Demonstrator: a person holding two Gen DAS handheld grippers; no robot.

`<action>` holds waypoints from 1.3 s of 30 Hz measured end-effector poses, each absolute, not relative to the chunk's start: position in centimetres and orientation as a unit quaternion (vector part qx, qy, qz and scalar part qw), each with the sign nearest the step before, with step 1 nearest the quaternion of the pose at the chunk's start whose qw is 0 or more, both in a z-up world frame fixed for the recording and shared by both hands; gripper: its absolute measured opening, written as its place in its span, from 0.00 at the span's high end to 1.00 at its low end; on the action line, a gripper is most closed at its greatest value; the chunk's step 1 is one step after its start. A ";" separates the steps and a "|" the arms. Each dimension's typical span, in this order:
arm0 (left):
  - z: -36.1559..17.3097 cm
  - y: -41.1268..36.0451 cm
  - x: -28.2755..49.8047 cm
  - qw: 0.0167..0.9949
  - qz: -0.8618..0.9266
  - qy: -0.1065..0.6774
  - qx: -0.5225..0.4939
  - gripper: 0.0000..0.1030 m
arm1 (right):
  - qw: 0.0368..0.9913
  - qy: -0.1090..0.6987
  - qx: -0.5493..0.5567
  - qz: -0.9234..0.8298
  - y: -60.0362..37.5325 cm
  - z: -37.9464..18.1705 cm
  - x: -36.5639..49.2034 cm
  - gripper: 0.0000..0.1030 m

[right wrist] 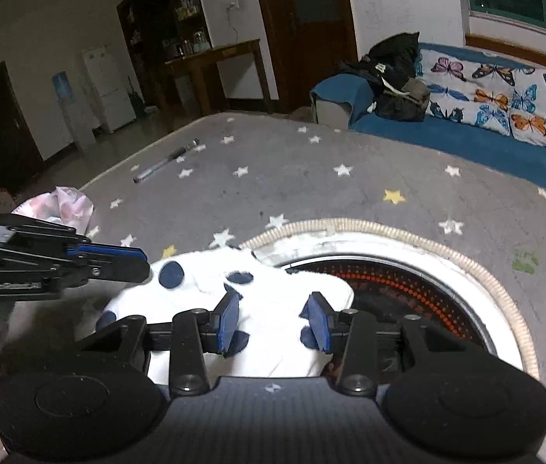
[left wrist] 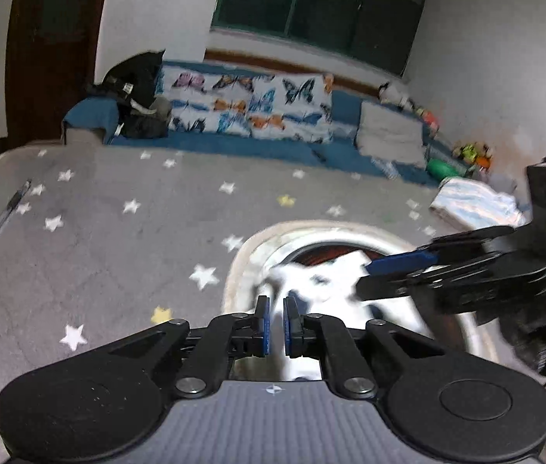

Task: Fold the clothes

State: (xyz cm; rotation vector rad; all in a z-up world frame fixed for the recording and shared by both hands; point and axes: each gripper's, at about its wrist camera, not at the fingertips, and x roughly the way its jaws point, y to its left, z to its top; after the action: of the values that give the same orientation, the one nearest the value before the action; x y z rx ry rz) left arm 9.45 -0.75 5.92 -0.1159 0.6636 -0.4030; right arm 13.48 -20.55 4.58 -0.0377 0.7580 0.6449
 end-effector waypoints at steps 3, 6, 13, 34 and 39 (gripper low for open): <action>6.6 -1.8 8.2 0.917 -0.236 0.317 -0.059 0.91 | 0.881 0.357 -0.020 0.311 -20.9 5.5 12.6 0.61; 5.8 -2.7 7.8 0.907 -0.260 0.328 -0.052 0.91 | 0.879 0.358 -0.023 0.313 -21.5 6.2 11.1 0.61; 3.1 -2.2 8.4 0.902 -0.231 0.361 -0.050 0.92 | 0.868 0.373 -0.010 0.329 -22.1 5.4 7.2 0.61; 4.7 -2.7 2.4 0.912 -0.237 0.335 -0.020 0.91 | 0.875 0.359 -0.038 0.323 -22.6 6.2 1.3 0.62; 3.7 -3.1 -0.2 0.908 -0.238 0.344 -0.007 0.91 | 0.859 0.359 -0.056 0.360 -21.0 5.3 -1.2 0.62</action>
State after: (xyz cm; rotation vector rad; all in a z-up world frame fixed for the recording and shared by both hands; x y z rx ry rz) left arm -0.24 -3.13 3.71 -0.0146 0.7106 -0.4914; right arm -1.21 -20.99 5.33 -0.1166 0.7543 0.7558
